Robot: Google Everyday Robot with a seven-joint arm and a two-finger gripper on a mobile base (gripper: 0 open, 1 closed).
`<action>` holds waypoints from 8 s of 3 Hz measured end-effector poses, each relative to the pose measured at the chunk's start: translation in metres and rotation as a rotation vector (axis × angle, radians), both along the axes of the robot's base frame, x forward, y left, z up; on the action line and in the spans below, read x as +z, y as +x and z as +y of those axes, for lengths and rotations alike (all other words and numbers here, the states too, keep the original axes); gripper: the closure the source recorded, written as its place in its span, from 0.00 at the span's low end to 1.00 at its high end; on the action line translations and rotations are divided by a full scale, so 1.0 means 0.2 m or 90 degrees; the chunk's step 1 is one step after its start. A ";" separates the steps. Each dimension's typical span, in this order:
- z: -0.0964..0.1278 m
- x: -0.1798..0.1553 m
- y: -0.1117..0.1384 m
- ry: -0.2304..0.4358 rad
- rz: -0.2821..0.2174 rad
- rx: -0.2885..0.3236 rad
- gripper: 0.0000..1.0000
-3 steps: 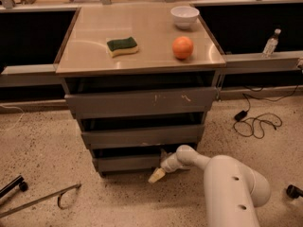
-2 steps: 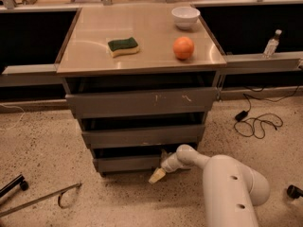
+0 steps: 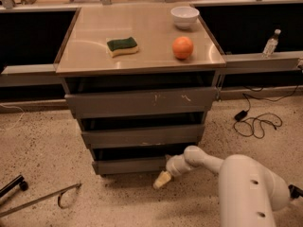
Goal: Open bottom drawer
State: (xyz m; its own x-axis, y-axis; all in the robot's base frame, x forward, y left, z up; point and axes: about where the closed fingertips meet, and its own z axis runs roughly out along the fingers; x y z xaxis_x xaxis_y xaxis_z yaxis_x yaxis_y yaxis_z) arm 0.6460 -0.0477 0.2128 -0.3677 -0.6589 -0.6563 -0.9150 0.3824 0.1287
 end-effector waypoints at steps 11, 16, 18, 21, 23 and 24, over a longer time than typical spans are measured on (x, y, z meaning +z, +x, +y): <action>0.12 -0.22 0.21 -0.052 0.054 0.038 0.00; 0.17 -0.21 -0.39 -0.015 0.166 0.029 0.00; 0.22 -0.15 -0.84 -0.001 0.246 0.039 0.00; 0.24 -0.14 -1.03 0.018 0.299 0.032 0.00; 0.21 -0.08 -1.34 0.031 0.369 -0.007 0.00; 0.21 -0.08 -1.34 0.031 0.369 -0.007 0.00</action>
Offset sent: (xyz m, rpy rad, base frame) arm -0.0563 0.0085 0.0083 0.0459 0.0898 0.0213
